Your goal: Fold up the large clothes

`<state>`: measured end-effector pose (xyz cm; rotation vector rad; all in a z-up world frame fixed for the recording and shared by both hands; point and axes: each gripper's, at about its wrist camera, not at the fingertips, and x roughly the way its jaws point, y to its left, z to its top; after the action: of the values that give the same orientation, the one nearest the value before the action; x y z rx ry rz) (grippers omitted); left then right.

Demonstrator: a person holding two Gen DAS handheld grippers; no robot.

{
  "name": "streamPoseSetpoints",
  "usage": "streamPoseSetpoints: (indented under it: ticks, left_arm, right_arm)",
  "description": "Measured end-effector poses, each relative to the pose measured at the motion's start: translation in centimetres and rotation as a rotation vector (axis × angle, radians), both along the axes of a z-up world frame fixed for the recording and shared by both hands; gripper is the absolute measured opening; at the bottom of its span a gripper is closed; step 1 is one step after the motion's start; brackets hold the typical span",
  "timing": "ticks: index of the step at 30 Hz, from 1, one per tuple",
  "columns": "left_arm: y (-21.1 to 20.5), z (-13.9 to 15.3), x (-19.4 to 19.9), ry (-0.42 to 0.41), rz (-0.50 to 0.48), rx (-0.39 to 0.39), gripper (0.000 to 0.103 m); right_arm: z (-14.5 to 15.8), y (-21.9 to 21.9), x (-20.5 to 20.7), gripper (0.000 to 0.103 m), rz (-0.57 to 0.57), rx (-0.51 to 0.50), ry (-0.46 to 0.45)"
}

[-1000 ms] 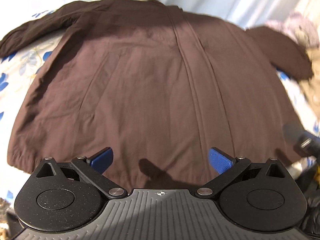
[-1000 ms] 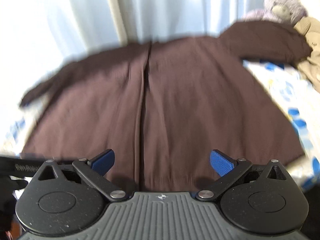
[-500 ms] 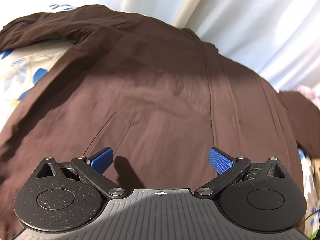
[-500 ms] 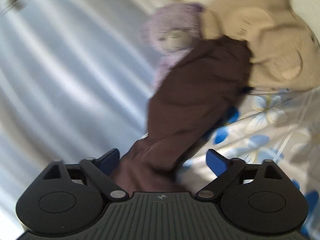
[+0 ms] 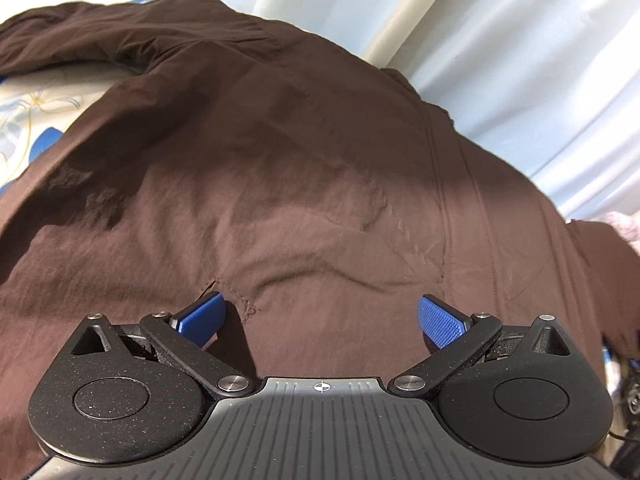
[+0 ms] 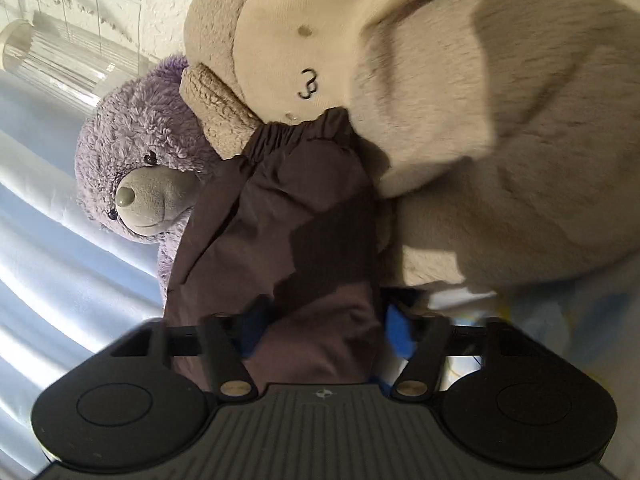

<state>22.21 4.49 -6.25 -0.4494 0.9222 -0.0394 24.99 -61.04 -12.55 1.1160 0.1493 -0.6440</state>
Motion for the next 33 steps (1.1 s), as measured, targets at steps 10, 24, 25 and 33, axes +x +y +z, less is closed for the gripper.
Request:
streamPoseSetpoints:
  ticks: [10, 24, 25, 33]
  left_arm:
    - [2.4, 2.4, 0.2, -0.052, -0.045, -0.143, 0.103]
    - [0.5, 2.8, 11.1, -0.125, -0.255, -0.42, 0.103]
    - [-0.1, 2.2, 12.0, -0.108, -0.271, -0.419, 0.103]
    - [-1.5, -2.7, 16.6, 0.033, -0.248, -0.44, 0.059]
  right_arm:
    - [14.6, 14.6, 4.6, 0.013, 0.292, -0.652, 0.045]
    - [9.7, 38.6, 6.5, 0.062, 1.152, -0.901, 0.294]
    - [9.6, 37.8, 6.4, 0.057, 1.116, -0.862, 0.306]
    - [7.6, 32.7, 5.9, 0.04, 0.98, -0.546, 0.287]
